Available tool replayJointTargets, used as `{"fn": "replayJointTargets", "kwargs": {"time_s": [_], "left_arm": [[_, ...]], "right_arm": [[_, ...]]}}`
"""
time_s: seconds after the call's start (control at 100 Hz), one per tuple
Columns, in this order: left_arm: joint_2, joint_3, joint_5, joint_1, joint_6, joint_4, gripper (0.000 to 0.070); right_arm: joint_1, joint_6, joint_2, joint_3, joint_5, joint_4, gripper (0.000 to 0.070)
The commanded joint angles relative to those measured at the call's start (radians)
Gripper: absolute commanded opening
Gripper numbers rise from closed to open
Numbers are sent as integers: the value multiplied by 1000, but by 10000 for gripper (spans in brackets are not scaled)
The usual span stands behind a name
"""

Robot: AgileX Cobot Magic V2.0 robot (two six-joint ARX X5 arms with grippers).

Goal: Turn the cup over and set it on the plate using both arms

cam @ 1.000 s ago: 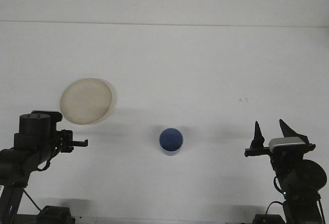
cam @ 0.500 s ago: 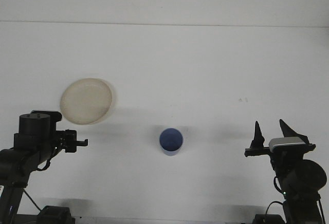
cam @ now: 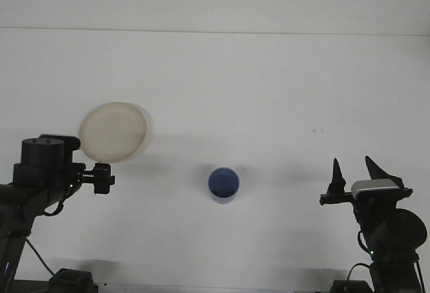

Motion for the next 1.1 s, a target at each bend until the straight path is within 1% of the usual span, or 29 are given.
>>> {"fn": "replayJointTargets", "kwargs": {"time_s": [0.0, 0.13, 0.32, 0.39, 0.53, 0.71, 0.87, 1.09], "left_arm": [[45, 56, 0, -34, -19, -11, 503], [130, 116, 11, -135, -63, -8, 503], [287, 153, 100, -322, -129, 57, 503], [344, 170, 108, -392, -148, 79, 503], [457, 230, 108, -512, -148, 104, 503], [591, 337, 107, -609, -143, 103, 503], [684, 397, 106, -651, -130, 103, 503], [782, 405, 105, -668, -111, 92, 504]], "right_arm": [[2, 14, 3, 4, 2, 10, 480], [2, 14, 3, 4, 2, 9, 480], [2, 14, 3, 4, 2, 9, 480], [2, 14, 3, 4, 2, 9, 480], [2, 14, 3, 4, 2, 9, 480], [2, 14, 3, 4, 2, 9, 480], [2, 14, 3, 4, 1, 8, 480], [2, 14, 3, 4, 1, 8, 480]]}}
